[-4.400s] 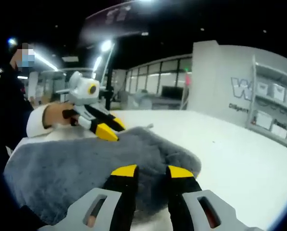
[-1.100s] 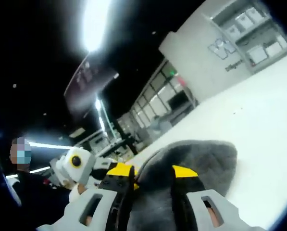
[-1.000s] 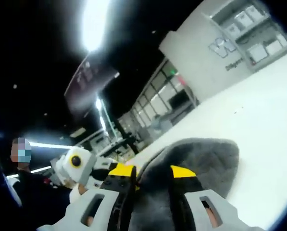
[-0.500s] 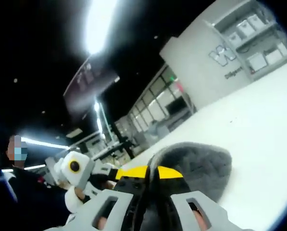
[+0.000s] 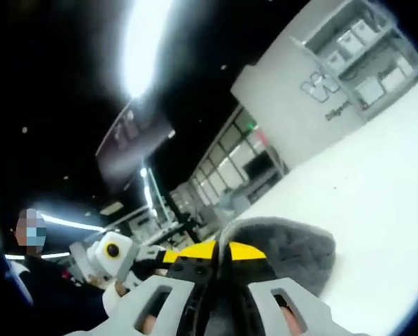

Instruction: Open the folded towel by lifting each exposed corner and separating the folded layers until the towel lies flat within the target outline without major curled edges

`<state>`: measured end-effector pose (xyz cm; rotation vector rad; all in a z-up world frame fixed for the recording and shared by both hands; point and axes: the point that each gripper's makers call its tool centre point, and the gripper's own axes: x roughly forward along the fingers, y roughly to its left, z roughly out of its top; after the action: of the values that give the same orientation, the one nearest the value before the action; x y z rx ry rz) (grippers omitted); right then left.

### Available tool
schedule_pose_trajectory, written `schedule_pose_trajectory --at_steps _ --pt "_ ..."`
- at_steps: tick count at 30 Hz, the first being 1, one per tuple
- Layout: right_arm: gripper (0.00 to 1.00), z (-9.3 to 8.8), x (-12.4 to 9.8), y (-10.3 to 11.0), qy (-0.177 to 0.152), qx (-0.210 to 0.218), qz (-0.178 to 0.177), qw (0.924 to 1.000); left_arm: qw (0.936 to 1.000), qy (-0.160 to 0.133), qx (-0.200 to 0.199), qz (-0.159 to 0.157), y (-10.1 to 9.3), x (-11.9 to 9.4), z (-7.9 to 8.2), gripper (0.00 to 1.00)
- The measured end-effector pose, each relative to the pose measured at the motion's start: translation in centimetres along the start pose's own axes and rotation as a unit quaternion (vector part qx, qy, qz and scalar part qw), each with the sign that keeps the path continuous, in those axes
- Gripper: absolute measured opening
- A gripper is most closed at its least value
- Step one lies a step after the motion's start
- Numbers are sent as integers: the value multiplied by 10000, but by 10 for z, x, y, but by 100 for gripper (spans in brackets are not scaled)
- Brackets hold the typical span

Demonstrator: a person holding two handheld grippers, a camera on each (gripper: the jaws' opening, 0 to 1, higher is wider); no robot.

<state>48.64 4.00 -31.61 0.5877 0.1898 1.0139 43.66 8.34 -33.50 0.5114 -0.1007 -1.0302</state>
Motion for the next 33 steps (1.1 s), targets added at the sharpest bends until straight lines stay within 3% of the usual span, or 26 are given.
schedule_pose_trajectory --at_steps 6,9,13,17,21,25,33 --pt "0 4 -2 0 -48 29 8 10000 9988 -31 -495 -49 5 -8 1 23" --pt "0 4 -3 -1 -53 18 -12 10000 9959 130 -897 80 11 -8 -7 23" --pt "0 4 -3 -1 -26 35 -32 10000 9943 179 -1049 58 13 -7 -12 19" --pt "0 2 -2 0 -9 35 -28 10000 9953 275 -927 97 10 -6 -15 17" --pt "0 2 -2 0 -41 89 -30 9999 9961 158 -864 -80 -3 -1 -10 16" --pt "0 0 0 5 -23 107 68 9999 9984 346 -455 18 -7 6 -17 16" --pt "0 -2 1 8 14 95 127 9999 9978 359 -543 134 -3 4 -20 3"
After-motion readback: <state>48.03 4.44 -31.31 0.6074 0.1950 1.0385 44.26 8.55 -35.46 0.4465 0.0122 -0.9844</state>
